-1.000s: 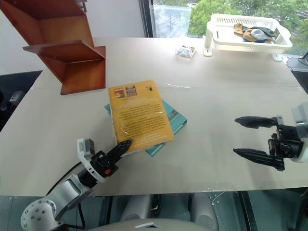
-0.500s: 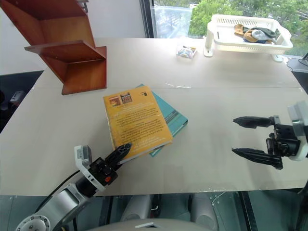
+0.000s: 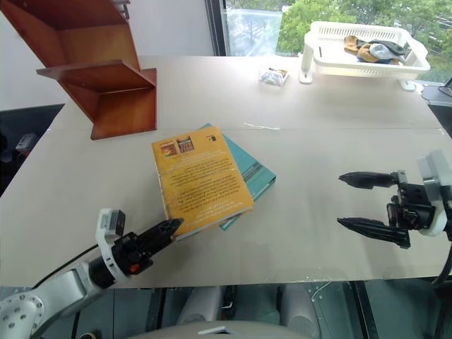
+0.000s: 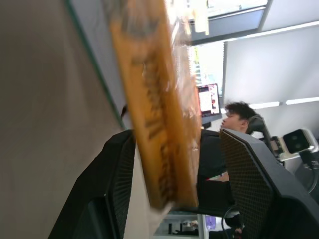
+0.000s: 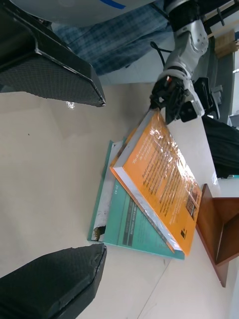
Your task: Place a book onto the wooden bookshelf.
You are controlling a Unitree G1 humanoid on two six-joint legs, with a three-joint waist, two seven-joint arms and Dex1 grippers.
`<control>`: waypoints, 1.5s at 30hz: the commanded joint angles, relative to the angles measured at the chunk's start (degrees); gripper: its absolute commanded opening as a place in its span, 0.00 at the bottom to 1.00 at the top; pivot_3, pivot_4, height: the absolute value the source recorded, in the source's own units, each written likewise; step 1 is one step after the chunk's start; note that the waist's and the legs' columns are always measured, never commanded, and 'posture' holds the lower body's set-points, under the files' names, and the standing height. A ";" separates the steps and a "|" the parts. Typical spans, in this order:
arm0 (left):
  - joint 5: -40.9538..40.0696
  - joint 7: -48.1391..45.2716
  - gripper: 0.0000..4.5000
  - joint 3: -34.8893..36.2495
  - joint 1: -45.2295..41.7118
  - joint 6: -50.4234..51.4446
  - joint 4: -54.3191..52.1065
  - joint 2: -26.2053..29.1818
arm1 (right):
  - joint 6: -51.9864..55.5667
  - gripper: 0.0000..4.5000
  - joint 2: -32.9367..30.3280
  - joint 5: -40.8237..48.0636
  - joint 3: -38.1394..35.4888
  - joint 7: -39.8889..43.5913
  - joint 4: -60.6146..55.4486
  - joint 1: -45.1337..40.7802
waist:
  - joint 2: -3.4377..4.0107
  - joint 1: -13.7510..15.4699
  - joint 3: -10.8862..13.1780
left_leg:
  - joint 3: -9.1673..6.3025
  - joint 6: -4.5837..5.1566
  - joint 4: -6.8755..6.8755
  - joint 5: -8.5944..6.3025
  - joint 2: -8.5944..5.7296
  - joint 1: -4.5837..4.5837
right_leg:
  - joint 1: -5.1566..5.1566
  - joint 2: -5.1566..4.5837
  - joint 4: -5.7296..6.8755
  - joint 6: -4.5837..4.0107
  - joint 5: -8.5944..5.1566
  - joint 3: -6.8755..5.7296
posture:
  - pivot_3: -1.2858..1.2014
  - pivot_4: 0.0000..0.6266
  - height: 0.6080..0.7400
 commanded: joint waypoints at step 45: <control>49.33 -48.69 0.62 -12.92 -50.72 17.40 51.93 8.64 | 0.80 1.00 -0.58 3.80 -2.24 -0.56 -1.59 -2.13 | -0.03 -0.02 0.02 | -0.12 0.03 -0.06 -0.02 -0.09 -0.25 | -0.09 0.31 -0.10 0.28 0.15 -0.12 | 0.52 0.24 1.00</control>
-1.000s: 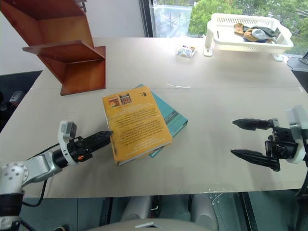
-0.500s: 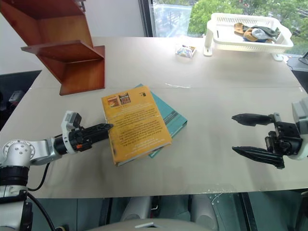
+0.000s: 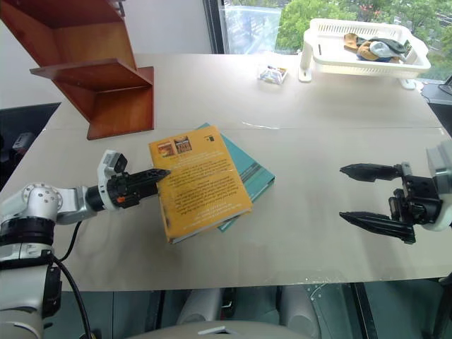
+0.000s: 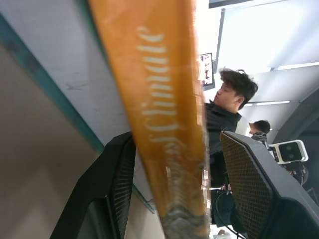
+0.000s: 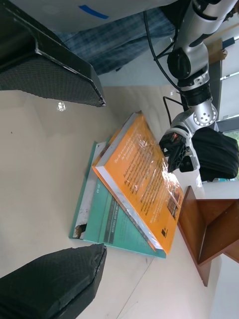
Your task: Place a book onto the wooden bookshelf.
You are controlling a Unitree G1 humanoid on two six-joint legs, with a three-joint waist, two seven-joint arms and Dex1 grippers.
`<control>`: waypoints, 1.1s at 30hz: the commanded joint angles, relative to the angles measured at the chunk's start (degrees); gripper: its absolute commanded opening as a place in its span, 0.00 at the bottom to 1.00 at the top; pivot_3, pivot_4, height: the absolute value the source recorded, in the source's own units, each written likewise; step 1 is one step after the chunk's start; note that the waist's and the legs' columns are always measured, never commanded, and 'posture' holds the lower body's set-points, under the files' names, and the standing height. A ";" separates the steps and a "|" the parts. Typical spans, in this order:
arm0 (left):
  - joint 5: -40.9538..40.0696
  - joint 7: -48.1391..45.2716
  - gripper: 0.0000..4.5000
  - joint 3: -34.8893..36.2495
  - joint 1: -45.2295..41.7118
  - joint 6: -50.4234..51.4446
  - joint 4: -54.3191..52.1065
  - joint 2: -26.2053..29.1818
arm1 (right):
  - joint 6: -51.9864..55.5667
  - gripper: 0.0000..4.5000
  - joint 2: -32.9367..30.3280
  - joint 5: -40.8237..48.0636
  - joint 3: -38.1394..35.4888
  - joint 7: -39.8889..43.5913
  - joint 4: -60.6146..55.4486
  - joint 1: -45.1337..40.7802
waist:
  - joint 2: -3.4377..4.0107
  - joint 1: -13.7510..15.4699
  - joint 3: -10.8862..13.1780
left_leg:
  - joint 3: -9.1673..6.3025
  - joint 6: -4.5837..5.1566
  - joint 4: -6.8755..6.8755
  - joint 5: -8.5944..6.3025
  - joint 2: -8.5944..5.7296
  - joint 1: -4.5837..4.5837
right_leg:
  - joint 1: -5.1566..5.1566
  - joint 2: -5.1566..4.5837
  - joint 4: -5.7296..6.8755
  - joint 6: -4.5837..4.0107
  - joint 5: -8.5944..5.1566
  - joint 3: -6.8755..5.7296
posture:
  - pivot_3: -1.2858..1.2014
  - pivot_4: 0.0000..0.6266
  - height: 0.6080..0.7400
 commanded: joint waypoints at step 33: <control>-0.57 7.12 0.15 10.79 10.93 3.36 -21.32 -8.06 | -3.35 1.00 -0.66 -4.07 4.97 3.60 6.08 -6.98 | -0.10 0.25 0.06 | -0.04 -0.02 0.14 0.02 0.09 -0.01 | -0.12 -0.06 0.40 -0.01 -0.01 0.04 | 0.52 0.24 1.00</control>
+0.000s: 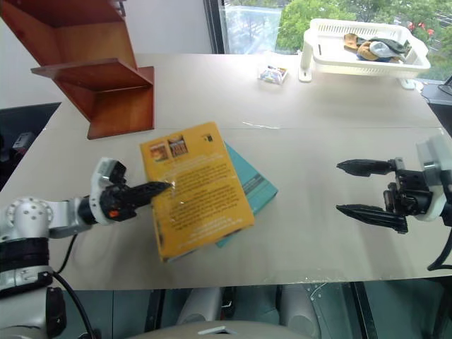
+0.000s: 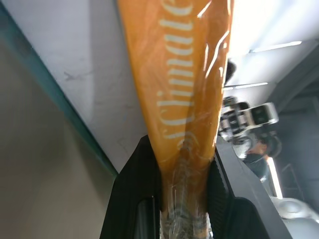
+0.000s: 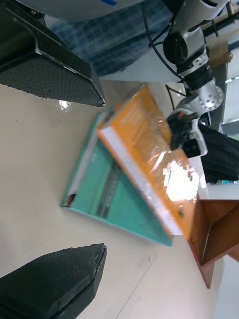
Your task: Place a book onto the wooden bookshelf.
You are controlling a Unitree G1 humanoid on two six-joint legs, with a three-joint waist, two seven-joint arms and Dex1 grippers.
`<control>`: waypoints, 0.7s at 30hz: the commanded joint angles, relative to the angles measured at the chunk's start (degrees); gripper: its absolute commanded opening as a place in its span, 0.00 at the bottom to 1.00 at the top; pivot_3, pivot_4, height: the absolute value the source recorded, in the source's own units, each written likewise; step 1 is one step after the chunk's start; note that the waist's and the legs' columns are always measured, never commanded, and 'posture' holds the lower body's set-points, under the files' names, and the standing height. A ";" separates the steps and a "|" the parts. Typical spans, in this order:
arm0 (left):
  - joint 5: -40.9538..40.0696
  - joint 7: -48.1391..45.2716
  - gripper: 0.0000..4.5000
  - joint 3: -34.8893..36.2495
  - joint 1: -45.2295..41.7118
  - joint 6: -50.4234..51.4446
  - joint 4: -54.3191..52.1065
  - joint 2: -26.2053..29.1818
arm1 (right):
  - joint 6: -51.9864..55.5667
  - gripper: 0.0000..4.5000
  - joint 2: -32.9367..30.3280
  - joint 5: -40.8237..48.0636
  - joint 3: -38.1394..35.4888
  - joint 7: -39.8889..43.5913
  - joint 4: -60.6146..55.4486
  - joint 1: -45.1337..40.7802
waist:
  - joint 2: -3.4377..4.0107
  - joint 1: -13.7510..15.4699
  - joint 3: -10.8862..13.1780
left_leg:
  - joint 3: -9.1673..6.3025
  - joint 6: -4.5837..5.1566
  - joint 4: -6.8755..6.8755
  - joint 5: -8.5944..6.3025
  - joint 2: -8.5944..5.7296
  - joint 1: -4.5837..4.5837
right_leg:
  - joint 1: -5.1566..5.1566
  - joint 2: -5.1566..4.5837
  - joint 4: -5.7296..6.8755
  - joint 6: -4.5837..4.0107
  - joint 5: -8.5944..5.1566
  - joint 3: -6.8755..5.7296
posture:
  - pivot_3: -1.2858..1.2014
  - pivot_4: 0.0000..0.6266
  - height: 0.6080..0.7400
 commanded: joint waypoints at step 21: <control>0.93 -2.97 0.52 -3.73 -2.15 -3.07 3.86 1.38 | -1.08 1.00 -0.82 0.32 -3.18 -0.12 -1.72 2.89 | -0.03 -0.30 -0.03 | 0.12 0.00 0.05 0.00 -0.01 0.03 | -0.10 0.04 0.16 0.00 0.00 0.14 | 0.52 0.24 1.00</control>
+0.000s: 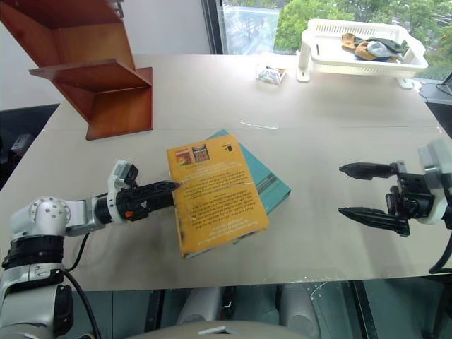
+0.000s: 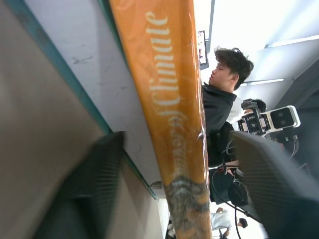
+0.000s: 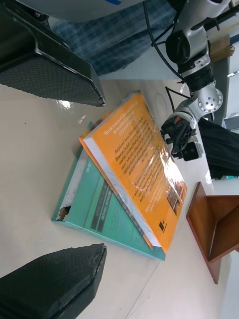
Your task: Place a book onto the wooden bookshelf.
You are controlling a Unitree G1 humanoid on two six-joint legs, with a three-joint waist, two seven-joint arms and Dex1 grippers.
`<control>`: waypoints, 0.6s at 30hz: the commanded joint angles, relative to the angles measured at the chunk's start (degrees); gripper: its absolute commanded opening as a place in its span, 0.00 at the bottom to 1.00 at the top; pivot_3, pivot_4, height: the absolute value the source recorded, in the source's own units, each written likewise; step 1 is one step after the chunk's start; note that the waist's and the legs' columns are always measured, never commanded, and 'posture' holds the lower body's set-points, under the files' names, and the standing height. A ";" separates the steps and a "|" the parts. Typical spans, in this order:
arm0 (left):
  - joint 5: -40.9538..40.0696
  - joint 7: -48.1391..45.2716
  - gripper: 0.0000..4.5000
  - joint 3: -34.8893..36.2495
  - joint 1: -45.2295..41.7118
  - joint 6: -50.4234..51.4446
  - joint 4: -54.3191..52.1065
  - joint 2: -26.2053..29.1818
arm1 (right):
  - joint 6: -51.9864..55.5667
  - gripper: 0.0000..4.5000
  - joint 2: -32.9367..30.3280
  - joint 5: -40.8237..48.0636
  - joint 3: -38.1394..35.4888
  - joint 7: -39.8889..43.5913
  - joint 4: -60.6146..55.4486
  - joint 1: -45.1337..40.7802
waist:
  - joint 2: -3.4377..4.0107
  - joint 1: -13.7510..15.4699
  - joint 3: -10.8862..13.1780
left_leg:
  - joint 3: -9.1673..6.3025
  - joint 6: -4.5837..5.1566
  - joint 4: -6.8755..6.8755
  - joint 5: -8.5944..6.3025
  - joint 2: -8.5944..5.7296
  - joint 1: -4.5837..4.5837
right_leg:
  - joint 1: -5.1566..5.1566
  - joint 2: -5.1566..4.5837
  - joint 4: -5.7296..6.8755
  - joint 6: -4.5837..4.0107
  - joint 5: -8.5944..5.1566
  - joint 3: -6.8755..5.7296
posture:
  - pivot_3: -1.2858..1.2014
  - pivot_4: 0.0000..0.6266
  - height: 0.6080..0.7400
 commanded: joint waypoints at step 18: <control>-11.41 3.84 0.00 10.74 -5.78 6.44 -7.44 -2.94 | -0.61 1.00 -0.85 0.53 -3.07 -0.17 -1.55 0.46 | -0.02 0.31 0.01 | -0.01 0.00 0.03 0.00 0.04 0.00 | -0.01 -0.01 0.08 0.00 0.00 0.00 | 0.52 0.24 1.00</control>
